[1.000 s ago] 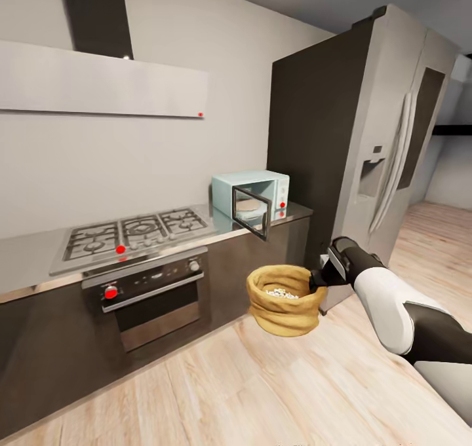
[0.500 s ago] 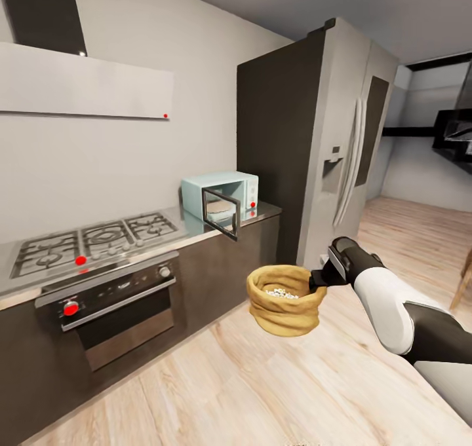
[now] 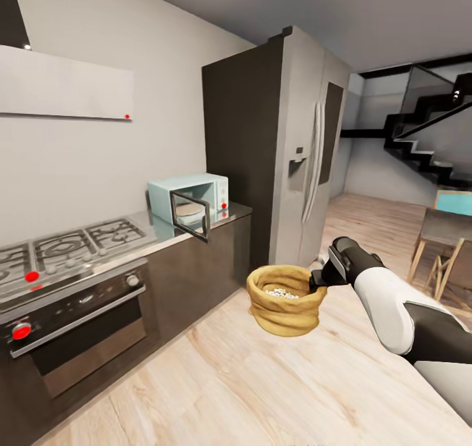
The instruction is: In the kitchen, take the popcorn bag from the countertop, put it into the microwave, and heat it until the popcorn is cooked so the cooked popcorn ends up inside the bag.
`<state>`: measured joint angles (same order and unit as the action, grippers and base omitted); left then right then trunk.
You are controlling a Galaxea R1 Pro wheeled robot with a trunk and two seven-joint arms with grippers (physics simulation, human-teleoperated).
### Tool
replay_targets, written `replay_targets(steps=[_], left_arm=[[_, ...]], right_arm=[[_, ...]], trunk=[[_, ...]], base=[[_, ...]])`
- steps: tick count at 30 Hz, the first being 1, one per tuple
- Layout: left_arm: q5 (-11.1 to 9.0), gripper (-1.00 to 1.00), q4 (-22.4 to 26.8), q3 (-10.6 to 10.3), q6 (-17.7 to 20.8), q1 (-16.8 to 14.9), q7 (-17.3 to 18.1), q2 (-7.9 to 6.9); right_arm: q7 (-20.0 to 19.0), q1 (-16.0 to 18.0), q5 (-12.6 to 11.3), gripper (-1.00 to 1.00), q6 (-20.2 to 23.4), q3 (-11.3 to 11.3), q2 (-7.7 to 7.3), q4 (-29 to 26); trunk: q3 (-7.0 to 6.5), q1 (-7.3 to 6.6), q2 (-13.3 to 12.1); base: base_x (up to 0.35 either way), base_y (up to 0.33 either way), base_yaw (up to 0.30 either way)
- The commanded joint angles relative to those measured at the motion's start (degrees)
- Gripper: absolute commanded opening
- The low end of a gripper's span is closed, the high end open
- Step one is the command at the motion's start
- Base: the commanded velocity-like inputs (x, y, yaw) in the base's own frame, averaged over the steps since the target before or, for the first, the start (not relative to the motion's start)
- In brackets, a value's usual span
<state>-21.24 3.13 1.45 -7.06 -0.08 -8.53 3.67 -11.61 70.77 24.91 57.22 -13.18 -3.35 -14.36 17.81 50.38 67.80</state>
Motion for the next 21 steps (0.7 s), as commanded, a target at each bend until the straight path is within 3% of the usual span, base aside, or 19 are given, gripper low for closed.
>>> replay_targets(steps=[1, 5, 21], left_arm=[[-0.16, 1.00, 0.04, 0.07, -0.13, -0.01, -0.11, 0.02], [0.34, 1.00, -0.16, -0.54, 0.51, -0.01, -0.01, 0.03], [0.50, 1.00, -0.23, -0.82, 0.81, -0.01, 0.01, 0.21]], right_arm=[[-0.43, 0.04, 0.57, -1.00, 0.17, -0.35, 0.02, -0.08], [-0.50, 0.04, 0.57, -1.00, 0.09, -0.35, 0.07, -0.13], [-0.80, 0.03, 0.45, -1.00, -0.01, -0.35, -0.01, -0.32]], trunk=[[0.04, 0.00, 0.04], [-0.01, 0.00, 0.04], [-0.01, 0.00, 0.04]], base=[[0.005, 0.000, -0.295], [0.184, 0.000, -0.177], [0.319, -0.011, -0.004]])
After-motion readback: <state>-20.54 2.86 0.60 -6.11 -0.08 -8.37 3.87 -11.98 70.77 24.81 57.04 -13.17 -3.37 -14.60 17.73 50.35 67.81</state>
